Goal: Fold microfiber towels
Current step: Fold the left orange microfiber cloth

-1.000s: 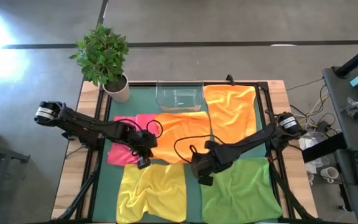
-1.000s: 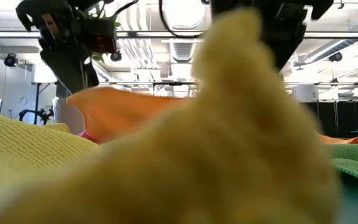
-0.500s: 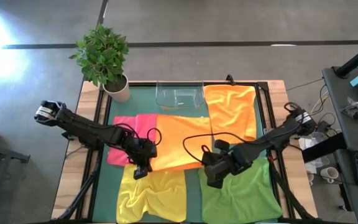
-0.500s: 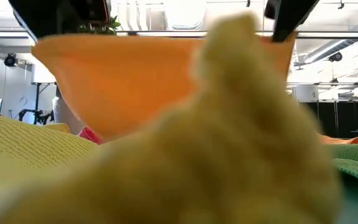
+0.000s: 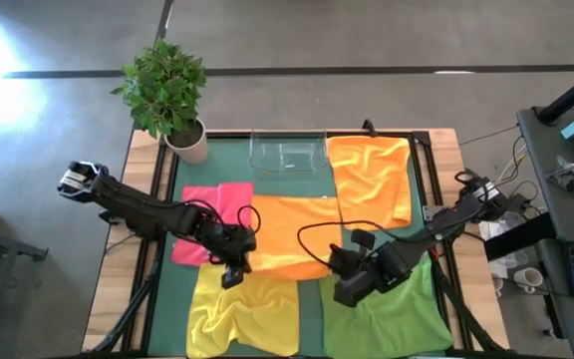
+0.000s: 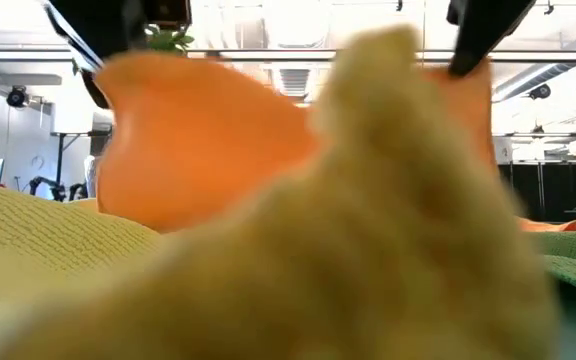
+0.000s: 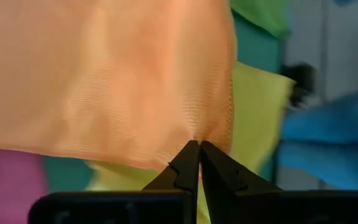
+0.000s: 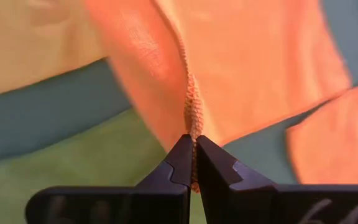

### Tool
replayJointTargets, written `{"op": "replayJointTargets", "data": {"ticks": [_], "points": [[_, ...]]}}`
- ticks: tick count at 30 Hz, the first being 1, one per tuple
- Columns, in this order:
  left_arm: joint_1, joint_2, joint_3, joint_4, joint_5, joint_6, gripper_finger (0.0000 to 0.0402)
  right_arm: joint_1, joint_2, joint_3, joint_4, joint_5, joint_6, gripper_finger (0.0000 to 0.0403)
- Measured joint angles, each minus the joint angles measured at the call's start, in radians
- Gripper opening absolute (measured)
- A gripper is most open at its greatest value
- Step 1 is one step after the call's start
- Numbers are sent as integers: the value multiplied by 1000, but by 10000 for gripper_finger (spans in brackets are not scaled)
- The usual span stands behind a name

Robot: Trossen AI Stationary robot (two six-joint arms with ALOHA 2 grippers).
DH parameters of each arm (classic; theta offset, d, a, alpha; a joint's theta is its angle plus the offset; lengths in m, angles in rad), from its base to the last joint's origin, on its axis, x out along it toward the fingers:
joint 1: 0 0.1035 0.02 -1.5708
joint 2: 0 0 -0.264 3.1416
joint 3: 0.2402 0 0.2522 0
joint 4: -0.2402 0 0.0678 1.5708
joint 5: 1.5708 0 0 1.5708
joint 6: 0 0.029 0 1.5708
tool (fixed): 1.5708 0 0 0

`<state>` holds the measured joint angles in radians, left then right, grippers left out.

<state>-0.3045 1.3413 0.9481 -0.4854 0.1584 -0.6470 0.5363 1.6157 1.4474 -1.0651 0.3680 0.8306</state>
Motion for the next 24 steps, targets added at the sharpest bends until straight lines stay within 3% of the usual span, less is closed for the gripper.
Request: {"op": "replayJointTargets", "data": {"ticks": [6,16,24], "points": [[31,24,-4,-2,-188,25,0,-76,36,-22,-65,75,17,8],[112,25,-6,-27,-398,-1,0,-184,37,-135,-18,105,-66,8],[214,46,-27,-46,-420,51,0,-282,54,-146,104,145,-205,8]]}}
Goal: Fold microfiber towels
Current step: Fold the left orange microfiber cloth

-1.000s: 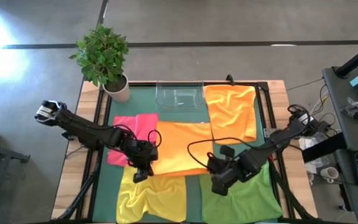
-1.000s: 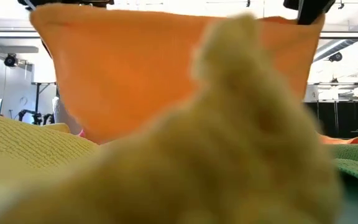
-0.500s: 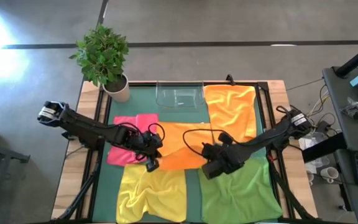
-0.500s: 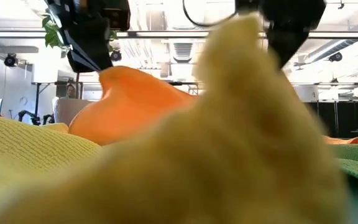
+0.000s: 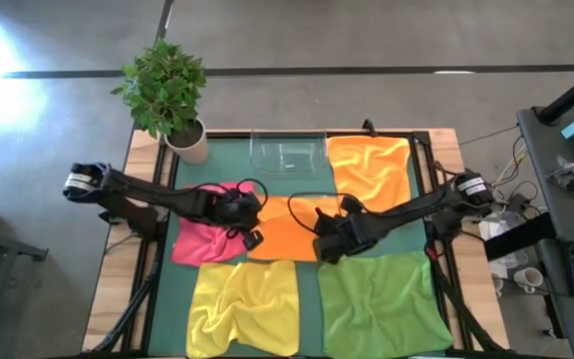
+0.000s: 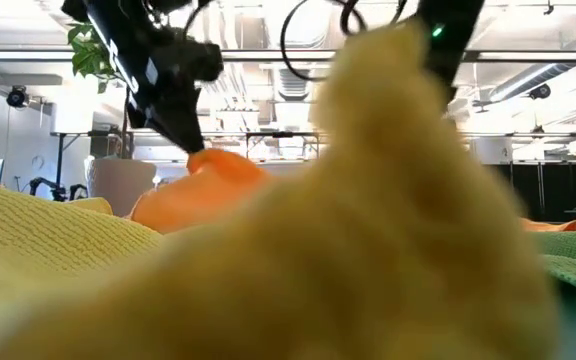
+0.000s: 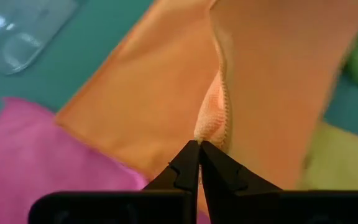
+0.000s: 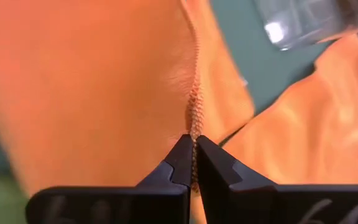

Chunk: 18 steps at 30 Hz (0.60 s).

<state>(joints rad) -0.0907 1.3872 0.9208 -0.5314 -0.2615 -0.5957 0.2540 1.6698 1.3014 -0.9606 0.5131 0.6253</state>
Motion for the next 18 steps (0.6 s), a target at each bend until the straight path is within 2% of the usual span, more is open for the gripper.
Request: {"op": "replayJointTargets", "data": {"ticks": [9,18], "points": [[103,23,-51,49,-6,36,0,-133,32,-17,16,18,-62,8],[168,62,-61,56,-7,87,0,-206,51,-55,101,22,-110,8]]}}
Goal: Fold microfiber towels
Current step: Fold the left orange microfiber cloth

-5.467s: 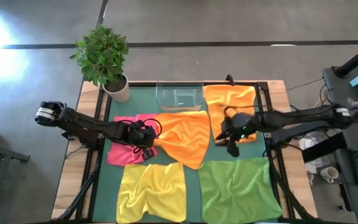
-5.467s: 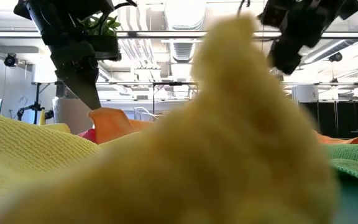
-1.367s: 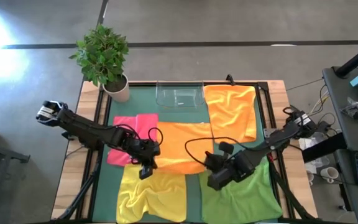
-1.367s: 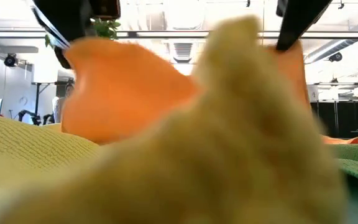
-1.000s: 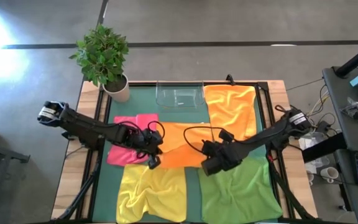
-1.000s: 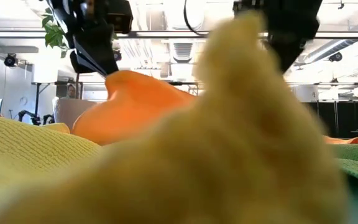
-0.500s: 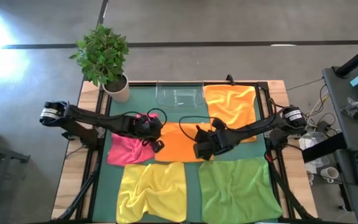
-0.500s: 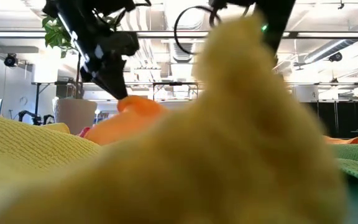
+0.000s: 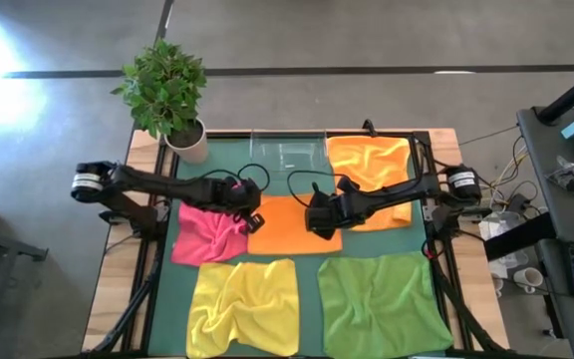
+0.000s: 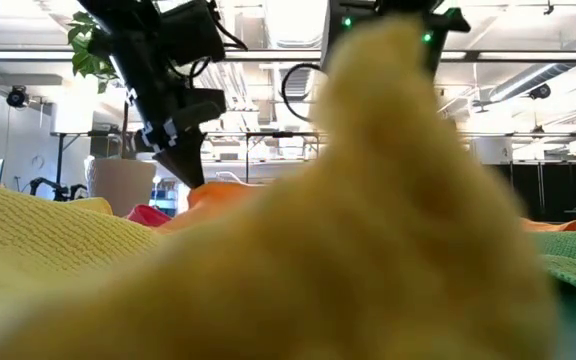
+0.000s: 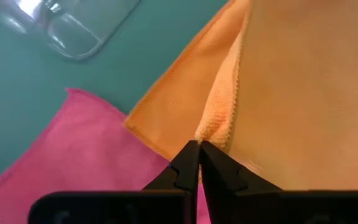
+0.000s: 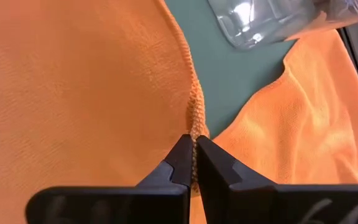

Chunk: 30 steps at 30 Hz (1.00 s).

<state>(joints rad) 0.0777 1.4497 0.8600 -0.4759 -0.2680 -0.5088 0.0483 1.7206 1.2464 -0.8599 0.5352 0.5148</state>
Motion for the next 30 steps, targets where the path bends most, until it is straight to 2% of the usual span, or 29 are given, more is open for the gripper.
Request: {"op": "replayJointTargets", "data": {"ticks": [7,19,30], "points": [[35,25,0,6,1,29,0,-41,0,-41,21,8,0,8],[97,28,3,52,2,75,0,-45,0,-80,50,7,0,8],[101,28,3,50,4,78,0,-87,0,-80,61,-14,-10,9]]}}
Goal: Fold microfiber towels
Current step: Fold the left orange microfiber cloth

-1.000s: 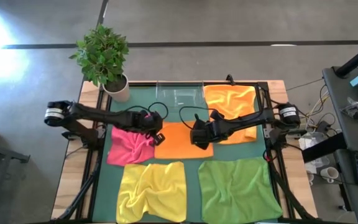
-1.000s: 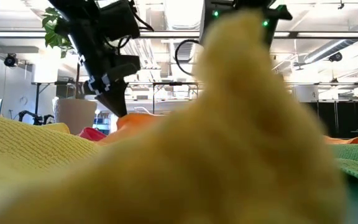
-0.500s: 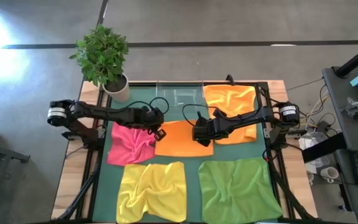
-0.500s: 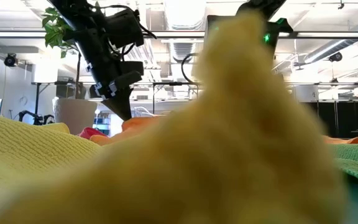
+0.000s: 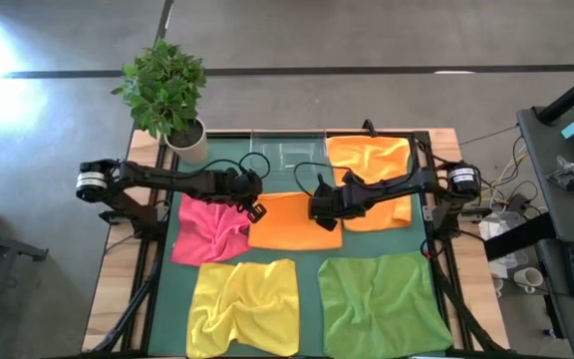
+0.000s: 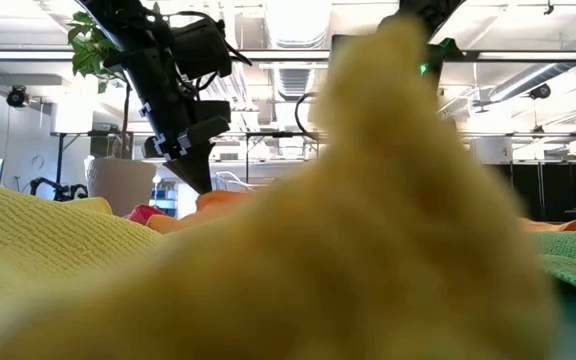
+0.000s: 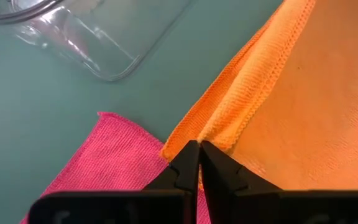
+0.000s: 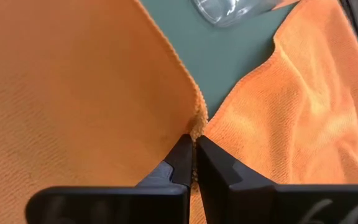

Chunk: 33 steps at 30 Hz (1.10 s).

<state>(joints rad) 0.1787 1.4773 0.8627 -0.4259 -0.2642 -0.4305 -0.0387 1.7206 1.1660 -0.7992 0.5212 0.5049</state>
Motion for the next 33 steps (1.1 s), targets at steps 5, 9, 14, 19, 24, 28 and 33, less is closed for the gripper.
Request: {"op": "replayJointTargets", "data": {"ticks": [5,9,14,19,24,28,33], "points": [[1,0,0,0,-1,0,0,-2,0,0,6,-2,0,21],[1,0,0,-1,-3,1,0,-4,0,5,33,-4,0,44],[1,0,0,-1,-3,1,16,-13,0,13,33,-4,18,82],[2,0,0,-1,-8,1,71,-15,-1,37,20,2,17,114],[6,0,0,-4,-13,1,128,-15,-31,62,-12,2,7,133],[6,-13,11,-12,34,39,150,-14,-87,79,-97,3,7,136],[1,-60,22,-6,144,74,152,1,-199,73,-193,-1,10,137]]}}
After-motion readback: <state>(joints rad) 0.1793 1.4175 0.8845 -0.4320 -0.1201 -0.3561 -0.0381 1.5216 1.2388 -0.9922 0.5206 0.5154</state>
